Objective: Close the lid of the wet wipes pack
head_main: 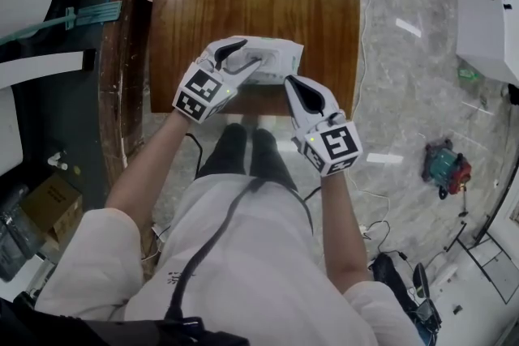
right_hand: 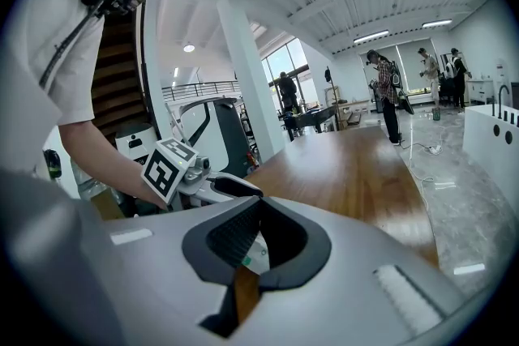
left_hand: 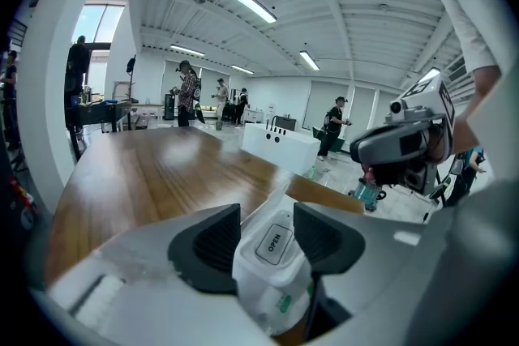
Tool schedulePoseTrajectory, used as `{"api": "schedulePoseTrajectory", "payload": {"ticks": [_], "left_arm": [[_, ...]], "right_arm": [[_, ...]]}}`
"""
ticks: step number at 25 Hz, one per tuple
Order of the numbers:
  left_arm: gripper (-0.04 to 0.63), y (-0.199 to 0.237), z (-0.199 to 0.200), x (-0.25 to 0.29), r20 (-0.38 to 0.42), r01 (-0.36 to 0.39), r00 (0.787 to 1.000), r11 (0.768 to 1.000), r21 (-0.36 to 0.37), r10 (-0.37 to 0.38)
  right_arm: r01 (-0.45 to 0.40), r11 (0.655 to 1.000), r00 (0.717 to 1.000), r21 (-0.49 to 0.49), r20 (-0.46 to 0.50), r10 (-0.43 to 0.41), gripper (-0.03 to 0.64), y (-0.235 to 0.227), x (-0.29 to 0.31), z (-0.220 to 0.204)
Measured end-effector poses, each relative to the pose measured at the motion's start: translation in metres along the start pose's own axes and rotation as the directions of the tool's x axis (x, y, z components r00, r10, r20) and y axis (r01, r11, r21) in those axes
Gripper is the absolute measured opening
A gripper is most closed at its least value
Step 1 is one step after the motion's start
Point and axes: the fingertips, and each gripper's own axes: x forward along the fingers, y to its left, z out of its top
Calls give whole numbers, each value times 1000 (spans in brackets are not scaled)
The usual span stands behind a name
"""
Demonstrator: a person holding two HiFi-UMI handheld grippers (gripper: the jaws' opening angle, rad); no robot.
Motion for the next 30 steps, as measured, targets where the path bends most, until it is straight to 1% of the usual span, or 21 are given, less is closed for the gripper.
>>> {"api": "schedulePoseTrajectory", "payload": {"ticks": [13,24,26,30], "left_arm": [[219,-10,-6,-4,1,-16,1000,1000,-5,16],[218,-24,-26,-5,-42,2,999,1000,-4,-3],[218,-27,-31,-4,-54,10,998,1000,5,-10],[218,-34,-37,0,-87,26,996,999,46,-22]], "right_arm": [[15,1000,1000,7,8,-15,9,8,-14,-8],[29,1000,999,13,27,-29,9,15,-22,-7],[33,999,999,15,24,-33,9,15,-25,-9],[43,999,999,21,24,-44,9,15,-28,-13]]}}
